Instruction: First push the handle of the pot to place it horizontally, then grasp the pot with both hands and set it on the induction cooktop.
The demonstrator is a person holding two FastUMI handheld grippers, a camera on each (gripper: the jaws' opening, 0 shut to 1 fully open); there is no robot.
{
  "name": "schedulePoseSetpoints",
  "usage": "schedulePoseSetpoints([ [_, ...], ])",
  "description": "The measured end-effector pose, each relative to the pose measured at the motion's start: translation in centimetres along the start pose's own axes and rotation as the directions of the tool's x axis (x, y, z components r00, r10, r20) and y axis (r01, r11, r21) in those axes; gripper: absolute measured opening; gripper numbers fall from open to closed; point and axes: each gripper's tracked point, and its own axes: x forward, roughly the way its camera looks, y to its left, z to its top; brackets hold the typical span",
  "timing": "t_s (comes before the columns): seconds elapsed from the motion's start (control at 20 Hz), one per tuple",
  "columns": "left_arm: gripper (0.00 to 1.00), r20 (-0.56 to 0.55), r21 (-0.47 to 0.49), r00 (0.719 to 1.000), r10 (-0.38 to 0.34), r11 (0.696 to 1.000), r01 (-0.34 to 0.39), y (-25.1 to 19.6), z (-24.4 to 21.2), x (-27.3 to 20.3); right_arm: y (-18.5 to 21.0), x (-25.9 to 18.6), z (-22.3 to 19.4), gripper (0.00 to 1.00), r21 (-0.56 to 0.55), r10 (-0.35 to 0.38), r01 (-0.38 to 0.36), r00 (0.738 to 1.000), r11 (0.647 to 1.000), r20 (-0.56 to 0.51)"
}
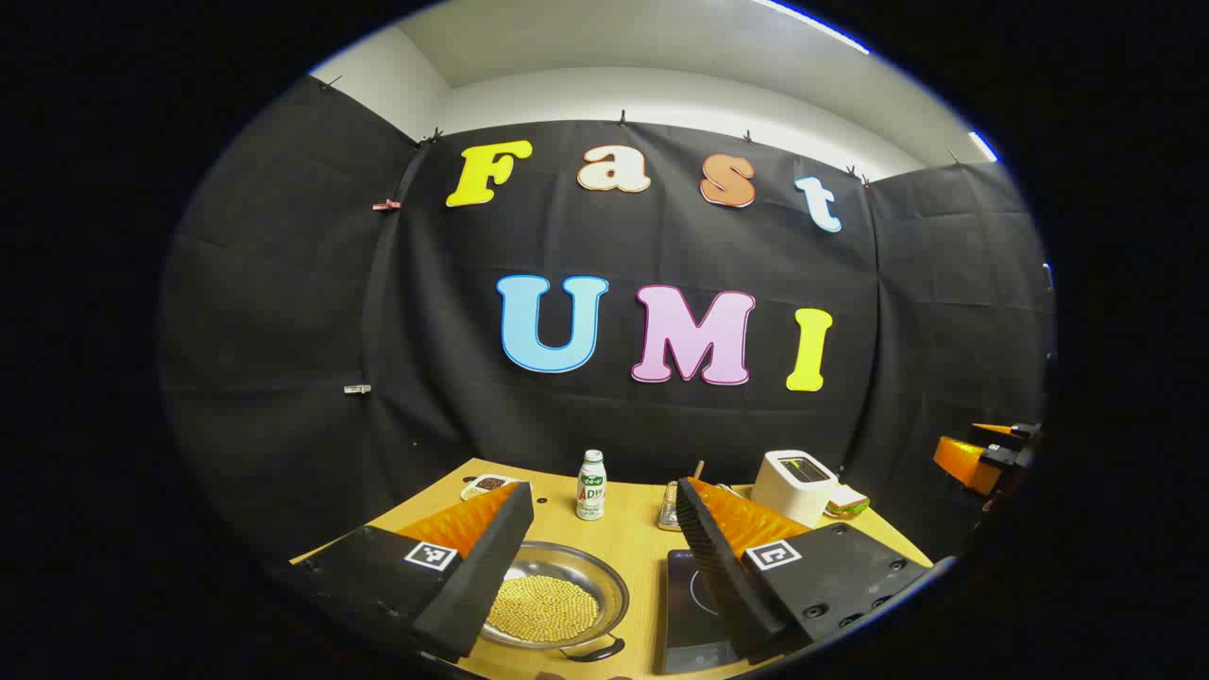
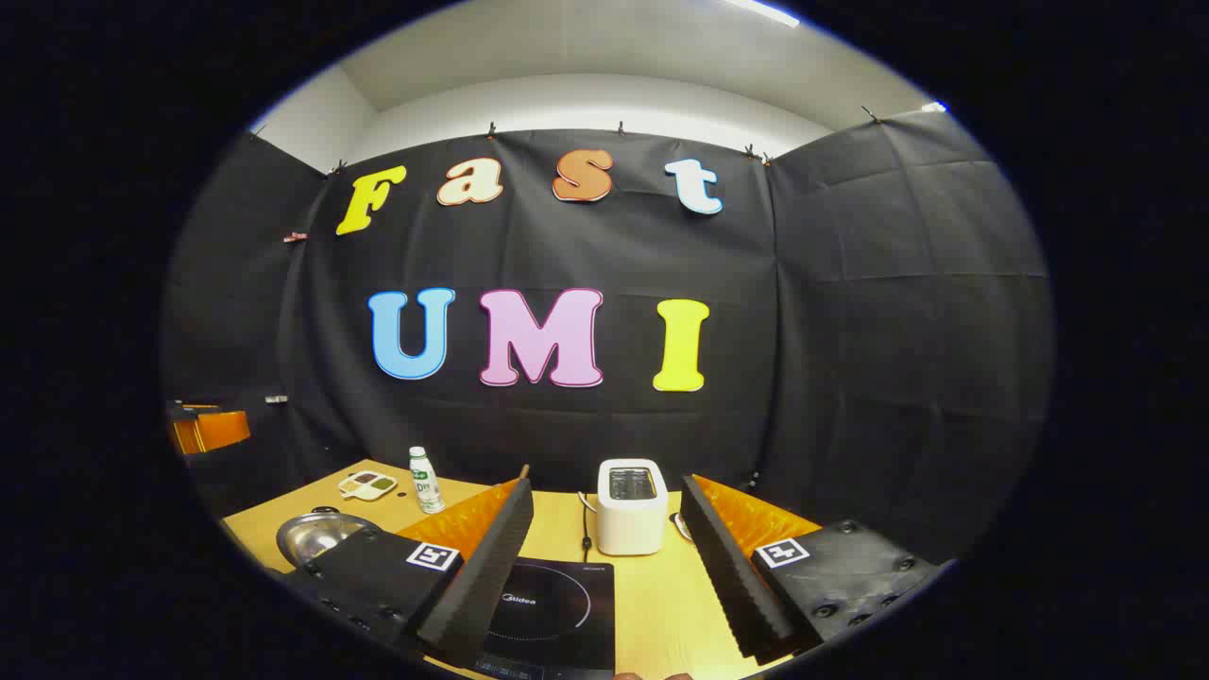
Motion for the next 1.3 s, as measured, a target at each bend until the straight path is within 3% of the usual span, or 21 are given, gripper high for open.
schedulePoseSetpoints([
  [0.2, 0.95, 0.012, 0.036, 1.000, -0.005, 0.999, 0.004, -0.1, 0.4, 0.3, 1.3, 0.5, 0.1, 0.94, -0.019, 0.031, -0.031, 1.000, 0.999, -0.002],
  [0.3, 0.95, 0.002, 0.030, 1.000, -0.017, 0.999, 0.017, 0.2, 0.1, 0.3, 2.1, 0.0, 0.5, 0.98, -0.012, 0.022, -0.022, 1.000, 1.000, 0.003],
  [0.95, 0.95, -0.050, 0.033, 0.990, -0.131, 0.991, 0.133, 2.9, -2.9, -0.1, 4.9, -1.9, -1.1, 0.98, -0.009, -0.090, 0.089, 0.995, 0.996, -0.051],
  [1.3, 0.95, -0.075, 0.092, 0.974, -0.214, 0.971, 0.221, 4.2, -4.2, 0.0, 6.5, -2.3, -1.5, 0.98, -0.028, -0.159, 0.158, 0.986, 0.987, -0.044],
])
